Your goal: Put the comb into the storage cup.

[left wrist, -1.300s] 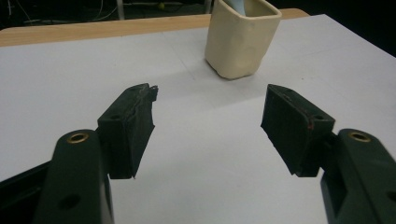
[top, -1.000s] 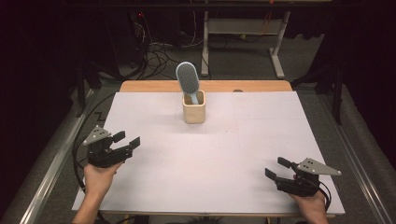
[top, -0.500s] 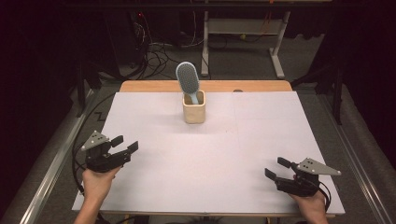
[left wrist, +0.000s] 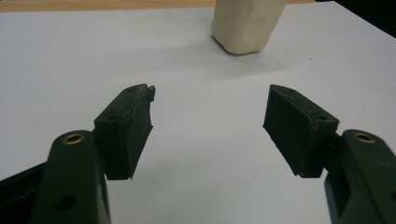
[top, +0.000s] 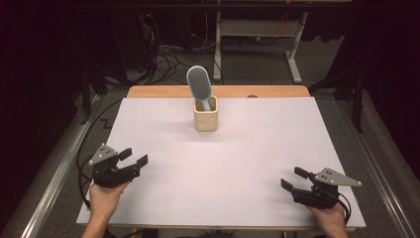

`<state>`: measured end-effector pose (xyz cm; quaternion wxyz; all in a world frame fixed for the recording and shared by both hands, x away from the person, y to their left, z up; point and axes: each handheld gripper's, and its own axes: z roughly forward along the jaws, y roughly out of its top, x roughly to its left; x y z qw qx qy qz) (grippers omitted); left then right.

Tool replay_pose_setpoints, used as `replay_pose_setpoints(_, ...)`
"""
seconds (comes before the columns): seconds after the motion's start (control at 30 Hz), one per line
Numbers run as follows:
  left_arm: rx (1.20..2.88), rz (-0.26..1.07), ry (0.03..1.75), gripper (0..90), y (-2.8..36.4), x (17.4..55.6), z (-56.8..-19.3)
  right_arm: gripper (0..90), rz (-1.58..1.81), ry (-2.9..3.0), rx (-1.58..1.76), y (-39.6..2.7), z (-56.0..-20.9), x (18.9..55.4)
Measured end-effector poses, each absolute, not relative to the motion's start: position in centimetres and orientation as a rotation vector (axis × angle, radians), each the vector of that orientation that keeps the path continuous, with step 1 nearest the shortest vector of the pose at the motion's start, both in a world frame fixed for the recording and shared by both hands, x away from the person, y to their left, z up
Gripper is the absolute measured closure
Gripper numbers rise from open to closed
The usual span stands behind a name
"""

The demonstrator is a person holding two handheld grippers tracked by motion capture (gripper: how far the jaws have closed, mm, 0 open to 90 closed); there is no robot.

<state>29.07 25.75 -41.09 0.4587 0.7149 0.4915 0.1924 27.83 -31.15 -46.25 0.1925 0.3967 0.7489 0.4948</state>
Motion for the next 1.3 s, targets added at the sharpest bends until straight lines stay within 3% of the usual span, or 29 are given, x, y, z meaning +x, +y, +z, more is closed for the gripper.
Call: replay_pose_setpoints(1.3,1.787,0.449,1.230,29.6,25.0,28.7,-44.6,28.5,1.388,2.104,1.111,-31.2,-46.3,27.8)
